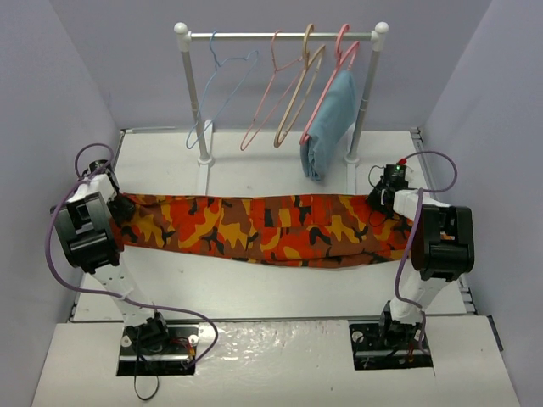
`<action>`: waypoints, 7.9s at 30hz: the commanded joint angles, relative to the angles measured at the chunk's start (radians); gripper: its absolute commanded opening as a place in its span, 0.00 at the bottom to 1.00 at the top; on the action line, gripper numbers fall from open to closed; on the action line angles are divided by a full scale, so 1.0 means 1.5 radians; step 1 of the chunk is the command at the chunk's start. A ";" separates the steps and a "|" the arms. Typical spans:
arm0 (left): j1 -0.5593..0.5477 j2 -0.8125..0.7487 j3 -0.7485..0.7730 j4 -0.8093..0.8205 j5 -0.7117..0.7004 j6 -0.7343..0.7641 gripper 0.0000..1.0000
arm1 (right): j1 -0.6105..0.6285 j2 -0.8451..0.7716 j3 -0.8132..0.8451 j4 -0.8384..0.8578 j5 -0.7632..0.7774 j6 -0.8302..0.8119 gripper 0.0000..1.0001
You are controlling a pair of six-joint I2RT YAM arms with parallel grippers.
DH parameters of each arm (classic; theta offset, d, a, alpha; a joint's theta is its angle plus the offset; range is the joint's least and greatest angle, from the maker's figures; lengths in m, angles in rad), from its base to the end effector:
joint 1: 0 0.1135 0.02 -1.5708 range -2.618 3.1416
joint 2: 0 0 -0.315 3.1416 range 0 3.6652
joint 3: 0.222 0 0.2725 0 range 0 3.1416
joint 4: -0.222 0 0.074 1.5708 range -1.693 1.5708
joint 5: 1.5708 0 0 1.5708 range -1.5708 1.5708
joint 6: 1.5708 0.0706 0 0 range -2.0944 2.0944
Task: Place the trousers on the hanger
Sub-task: Fold the trousers
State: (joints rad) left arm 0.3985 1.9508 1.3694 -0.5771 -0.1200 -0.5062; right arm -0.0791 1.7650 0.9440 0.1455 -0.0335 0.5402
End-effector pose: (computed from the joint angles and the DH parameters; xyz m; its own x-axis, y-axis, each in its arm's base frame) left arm 0.4112 0.1823 0.1782 -0.5303 -0.7456 -0.4036 -0.7850 0.6116 -0.0984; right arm 0.4175 -0.0307 0.1785 -0.5073 0.5559 -0.6585 0.3660 0.8308 0.4193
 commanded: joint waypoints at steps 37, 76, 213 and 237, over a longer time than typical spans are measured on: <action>-0.024 -0.057 0.017 -0.007 0.055 -0.033 0.53 | 0.025 -0.227 -0.162 -0.136 -0.043 0.047 0.53; 0.037 -0.020 0.121 0.014 0.156 0.324 0.95 | 0.048 -0.411 -0.154 -0.134 -0.092 -0.092 0.99; -0.808 -0.076 0.187 0.322 0.363 -0.269 0.00 | 0.063 -0.458 0.000 -0.215 -0.093 -0.098 1.00; -0.867 0.080 0.263 0.346 0.305 -0.204 0.21 | 0.063 -0.464 -0.025 -0.220 -0.102 -0.107 1.00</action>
State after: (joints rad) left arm -0.8816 2.0490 1.7115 -0.1600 0.3495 -0.8760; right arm 0.0139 1.0885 0.9083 -0.2139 -0.1735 0.3964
